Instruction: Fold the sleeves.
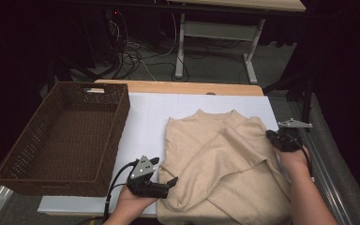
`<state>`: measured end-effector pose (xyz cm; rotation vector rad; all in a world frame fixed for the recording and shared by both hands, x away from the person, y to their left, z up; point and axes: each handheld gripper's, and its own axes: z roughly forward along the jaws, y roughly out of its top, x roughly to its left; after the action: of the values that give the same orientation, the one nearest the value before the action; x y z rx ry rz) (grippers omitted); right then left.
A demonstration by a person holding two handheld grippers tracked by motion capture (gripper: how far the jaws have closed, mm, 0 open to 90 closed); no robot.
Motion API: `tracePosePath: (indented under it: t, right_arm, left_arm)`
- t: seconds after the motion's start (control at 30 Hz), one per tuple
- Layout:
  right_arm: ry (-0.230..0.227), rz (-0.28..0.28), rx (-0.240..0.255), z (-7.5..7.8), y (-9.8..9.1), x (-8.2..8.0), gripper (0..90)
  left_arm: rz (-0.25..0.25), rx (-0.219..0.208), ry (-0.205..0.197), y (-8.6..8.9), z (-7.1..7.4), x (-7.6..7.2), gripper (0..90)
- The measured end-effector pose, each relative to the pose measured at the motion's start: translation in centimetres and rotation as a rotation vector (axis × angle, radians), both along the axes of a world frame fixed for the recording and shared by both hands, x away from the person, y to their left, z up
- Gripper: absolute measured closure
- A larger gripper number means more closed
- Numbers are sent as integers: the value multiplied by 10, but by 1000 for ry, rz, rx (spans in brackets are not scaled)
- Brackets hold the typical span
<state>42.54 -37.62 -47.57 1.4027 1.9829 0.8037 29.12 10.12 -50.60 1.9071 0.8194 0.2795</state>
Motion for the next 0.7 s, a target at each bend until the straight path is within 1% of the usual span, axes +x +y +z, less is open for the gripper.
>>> tracePosePath:
  t: [0.07,0.13,0.17,0.2,0.23,0.27,0.3,0.37,0.4,0.43,0.47,0.5,0.53,0.57,0.63,0.67,0.7]
  right_arm:
    - [36,-24,5,-10,-10,5,870]
    - [72,-20,-5,-19,-12,8,843]
    - [71,-26,-17,-22,-11,9,807]
    - [58,-36,-9,-22,-11,10,760]
    - [36,-38,12,-19,-11,11,727]
    - [23,-39,17,-17,-11,12,704]
    - [3,-35,24,-13,-10,14,701]
    - [-14,-26,50,-9,-8,21,698]
    - [-13,-20,63,-9,-6,27,694]
    - [-9,-22,56,-9,-4,32,689]
    - [0,-26,57,-11,-2,37,675]
    - [14,-29,69,-13,-1,42,673]
    - [24,-27,79,-16,1,47,676]
    - [30,-28,74,-19,3,50,687]
    - [38,-24,63,-25,7,56,788]
    - [33,-22,64,-27,8,58,828]
    - [25,-26,57,-27,9,60,840]
  left_arm:
    - [-2,9,0,-1,-1,1,52]
    - [-3,8,4,-1,-2,1,51]
    - [-2,9,6,-1,-2,2,52]
    - [-2,10,8,-1,-2,2,52]
    - [-3,11,9,-1,-3,1,52]
    - [-4,12,7,-1,-3,1,52]
    - [-5,13,6,-1,-3,0,52]
    - [-6,16,6,-2,-2,0,52]
    - [-5,16,5,-2,-2,0,52]
    - [-4,15,5,-2,-2,0,52]
    - [-4,15,4,-2,-2,0,52]
    - [-3,16,4,-2,-2,-1,52]
    - [-3,13,5,-1,-2,-1,52]
    - [-3,12,6,-1,-2,-1,51]
    - [-5,8,7,-1,-1,-2,52]
    - [-7,6,6,-1,-1,-3,52]
    - [-10,7,3,-1,0,-4,52]
